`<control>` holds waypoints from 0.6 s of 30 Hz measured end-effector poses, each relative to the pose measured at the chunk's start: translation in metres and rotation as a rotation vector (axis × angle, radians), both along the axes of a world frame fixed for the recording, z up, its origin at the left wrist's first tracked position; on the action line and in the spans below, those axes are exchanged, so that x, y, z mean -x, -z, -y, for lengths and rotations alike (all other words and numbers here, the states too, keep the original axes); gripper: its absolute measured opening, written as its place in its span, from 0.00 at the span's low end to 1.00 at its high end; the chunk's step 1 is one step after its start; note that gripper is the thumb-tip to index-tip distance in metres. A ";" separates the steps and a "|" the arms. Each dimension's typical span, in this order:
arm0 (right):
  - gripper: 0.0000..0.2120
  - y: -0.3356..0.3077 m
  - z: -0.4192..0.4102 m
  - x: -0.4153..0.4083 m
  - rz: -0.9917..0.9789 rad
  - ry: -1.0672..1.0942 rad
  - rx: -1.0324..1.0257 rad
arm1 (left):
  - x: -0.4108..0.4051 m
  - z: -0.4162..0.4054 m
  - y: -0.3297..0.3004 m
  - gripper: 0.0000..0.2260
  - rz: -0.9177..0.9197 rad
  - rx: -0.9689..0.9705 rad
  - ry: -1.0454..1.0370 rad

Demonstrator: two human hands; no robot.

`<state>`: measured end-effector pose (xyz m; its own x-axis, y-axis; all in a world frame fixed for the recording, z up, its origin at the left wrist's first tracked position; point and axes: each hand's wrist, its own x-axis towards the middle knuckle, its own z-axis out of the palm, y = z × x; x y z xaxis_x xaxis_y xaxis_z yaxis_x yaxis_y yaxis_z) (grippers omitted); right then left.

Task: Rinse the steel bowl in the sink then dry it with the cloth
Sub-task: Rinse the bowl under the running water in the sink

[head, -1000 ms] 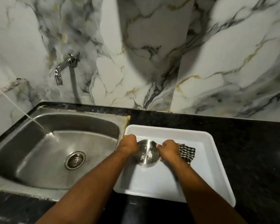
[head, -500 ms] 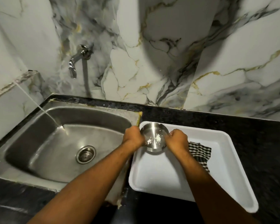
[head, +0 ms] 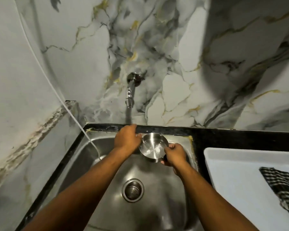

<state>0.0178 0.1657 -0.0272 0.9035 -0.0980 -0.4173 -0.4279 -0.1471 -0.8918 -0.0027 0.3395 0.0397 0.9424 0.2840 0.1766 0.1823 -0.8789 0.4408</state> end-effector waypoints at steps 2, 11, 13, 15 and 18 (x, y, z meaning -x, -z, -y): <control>0.03 0.010 -0.021 0.001 -0.036 0.036 -0.007 | -0.017 -0.024 -0.006 0.23 0.168 -0.135 0.079; 0.05 0.027 -0.084 -0.026 -0.094 0.195 -0.036 | -0.119 -0.057 -0.037 0.41 0.260 -0.316 0.138; 0.05 0.026 -0.092 -0.033 -0.103 0.195 -0.050 | -0.125 -0.056 -0.034 0.35 0.338 -0.300 0.131; 0.05 0.025 -0.099 -0.036 -0.087 0.178 -0.043 | -0.129 -0.063 -0.033 0.34 0.365 -0.322 0.189; 0.05 0.024 -0.106 -0.034 -0.084 0.156 -0.038 | -0.132 -0.085 -0.036 0.34 0.324 -0.375 0.383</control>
